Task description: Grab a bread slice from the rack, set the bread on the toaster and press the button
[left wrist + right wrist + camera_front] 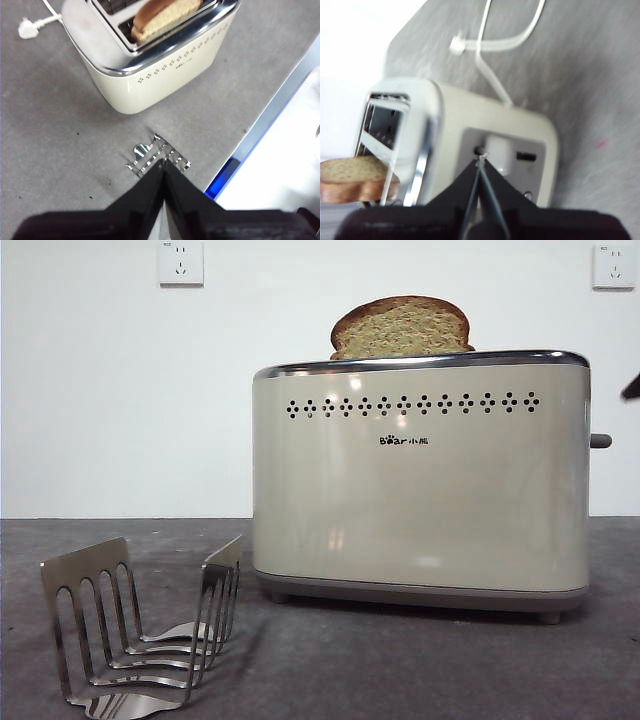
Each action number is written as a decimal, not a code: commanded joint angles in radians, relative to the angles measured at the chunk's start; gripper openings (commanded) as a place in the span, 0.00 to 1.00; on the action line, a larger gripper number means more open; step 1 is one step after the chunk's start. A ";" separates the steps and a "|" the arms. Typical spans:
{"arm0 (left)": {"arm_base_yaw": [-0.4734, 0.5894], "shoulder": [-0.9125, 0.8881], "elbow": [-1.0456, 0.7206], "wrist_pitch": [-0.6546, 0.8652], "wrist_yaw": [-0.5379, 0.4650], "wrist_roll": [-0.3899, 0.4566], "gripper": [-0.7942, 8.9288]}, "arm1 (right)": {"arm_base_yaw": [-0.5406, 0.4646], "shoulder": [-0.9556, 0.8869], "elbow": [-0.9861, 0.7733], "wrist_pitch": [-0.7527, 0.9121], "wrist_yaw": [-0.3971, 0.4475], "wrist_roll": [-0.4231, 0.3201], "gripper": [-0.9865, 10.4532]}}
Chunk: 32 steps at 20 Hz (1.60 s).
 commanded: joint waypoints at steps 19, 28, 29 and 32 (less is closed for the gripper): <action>0.002 -0.064 -0.006 0.004 0.000 -0.039 0.08 | 0.074 0.186 -0.004 0.052 0.005 0.004 0.08; 0.002 -0.064 -0.006 0.005 0.000 -0.039 0.08 | 0.074 0.244 -0.004 0.029 0.043 0.015 0.08; 0.002 -0.064 -0.006 0.004 0.000 -0.039 0.08 | 0.074 0.256 -0.004 0.019 0.045 0.002 0.08; 0.002 -0.064 -0.006 0.005 0.000 -0.039 0.08 | 0.074 0.288 -0.004 0.011 0.081 0.002 0.08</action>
